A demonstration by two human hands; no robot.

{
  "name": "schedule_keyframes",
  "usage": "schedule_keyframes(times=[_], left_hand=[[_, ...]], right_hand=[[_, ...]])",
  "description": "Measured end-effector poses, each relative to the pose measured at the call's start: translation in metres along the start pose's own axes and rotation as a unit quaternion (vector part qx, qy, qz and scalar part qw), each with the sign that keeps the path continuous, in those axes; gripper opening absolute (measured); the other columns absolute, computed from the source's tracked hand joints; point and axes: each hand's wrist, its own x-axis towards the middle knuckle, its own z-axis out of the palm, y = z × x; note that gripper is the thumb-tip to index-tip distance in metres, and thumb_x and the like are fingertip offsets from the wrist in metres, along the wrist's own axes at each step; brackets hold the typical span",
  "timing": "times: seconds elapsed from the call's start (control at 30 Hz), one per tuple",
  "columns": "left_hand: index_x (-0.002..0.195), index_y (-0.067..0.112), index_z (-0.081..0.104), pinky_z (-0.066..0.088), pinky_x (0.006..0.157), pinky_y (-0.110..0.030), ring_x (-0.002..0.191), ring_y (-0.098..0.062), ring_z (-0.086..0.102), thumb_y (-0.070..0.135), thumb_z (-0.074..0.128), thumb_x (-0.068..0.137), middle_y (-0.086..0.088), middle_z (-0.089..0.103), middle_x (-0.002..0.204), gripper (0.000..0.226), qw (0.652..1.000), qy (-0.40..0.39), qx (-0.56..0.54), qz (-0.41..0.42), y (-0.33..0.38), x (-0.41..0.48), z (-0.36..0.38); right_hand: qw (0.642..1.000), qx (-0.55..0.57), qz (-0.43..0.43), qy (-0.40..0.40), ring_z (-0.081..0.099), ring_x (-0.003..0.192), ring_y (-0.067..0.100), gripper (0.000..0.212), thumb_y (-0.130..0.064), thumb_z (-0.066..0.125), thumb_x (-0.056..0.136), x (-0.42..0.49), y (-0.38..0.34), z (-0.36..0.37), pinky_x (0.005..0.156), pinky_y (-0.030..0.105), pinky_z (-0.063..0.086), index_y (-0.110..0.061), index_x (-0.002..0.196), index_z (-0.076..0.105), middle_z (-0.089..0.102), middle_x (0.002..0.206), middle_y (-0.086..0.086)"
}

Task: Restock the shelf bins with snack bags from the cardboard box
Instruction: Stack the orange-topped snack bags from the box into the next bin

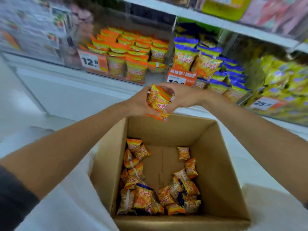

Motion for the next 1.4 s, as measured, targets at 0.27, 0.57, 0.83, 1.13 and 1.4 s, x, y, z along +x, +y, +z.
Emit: schedule_keyframes(times=[0.27,0.57,0.83,1.13,1.4], left_hand=[[0.15,0.015,0.02,0.04,0.094,-0.025,0.127,-0.015,0.044,0.024,0.089,0.067,-0.001,0.043,0.141,0.109,0.985,0.021,0.151,0.075,0.05,0.015,-0.066],[0.129,0.01,0.058,0.05,0.073,-0.017,0.127,-0.019,0.05,-0.008,0.063,0.085,-0.008,0.056,0.135,0.047,0.978,0.102,0.127,0.128,0.042,0.089,-0.144],[0.106,0.02,0.076,0.05,0.094,-0.037,0.107,-0.019,0.062,0.03,0.081,0.078,0.003,0.07,0.112,0.029,0.95,0.009,0.295,0.104,0.045,0.197,-0.145],[0.113,0.039,0.067,0.024,0.11,-0.054,0.131,-0.03,0.032,0.036,0.067,0.087,-0.002,0.054,0.128,0.026,0.84,0.03,0.538,0.063,0.036,0.198,-0.124],[0.105,0.036,0.072,0.019,0.113,-0.056,0.129,-0.03,0.031,0.036,0.065,0.089,-0.005,0.054,0.124,0.017,0.823,0.06,0.563,0.04,0.041,0.191,-0.108]], right_hand=[[0.99,-0.109,-0.023,0.08,0.053,0.112,0.014,0.09,-0.03,0.089,0.065,0.024,-0.057,-0.049,0.091,0.028,0.047,-0.021,0.138,0.037,0.05,0.125,-0.006],[0.96,-0.175,0.025,0.217,0.055,0.095,0.019,0.077,-0.033,0.082,0.072,0.041,-0.058,-0.095,0.075,0.03,0.043,-0.016,0.134,0.041,0.054,0.115,0.001],[0.966,-0.113,0.066,0.222,0.056,0.099,0.013,0.084,-0.038,0.082,0.07,0.052,-0.041,-0.103,0.08,0.027,0.046,-0.022,0.139,0.036,0.055,0.121,-0.005],[0.968,-0.101,0.062,0.222,0.058,0.099,0.013,0.08,-0.036,0.082,0.071,0.015,-0.035,-0.073,0.078,0.03,0.054,-0.025,0.136,0.037,0.054,0.116,-0.008],[0.972,-0.093,0.054,0.207,0.056,0.082,0.011,0.06,-0.031,0.083,0.071,-0.006,-0.024,-0.063,0.06,0.017,0.046,-0.02,0.118,0.046,0.055,0.099,-0.007]])
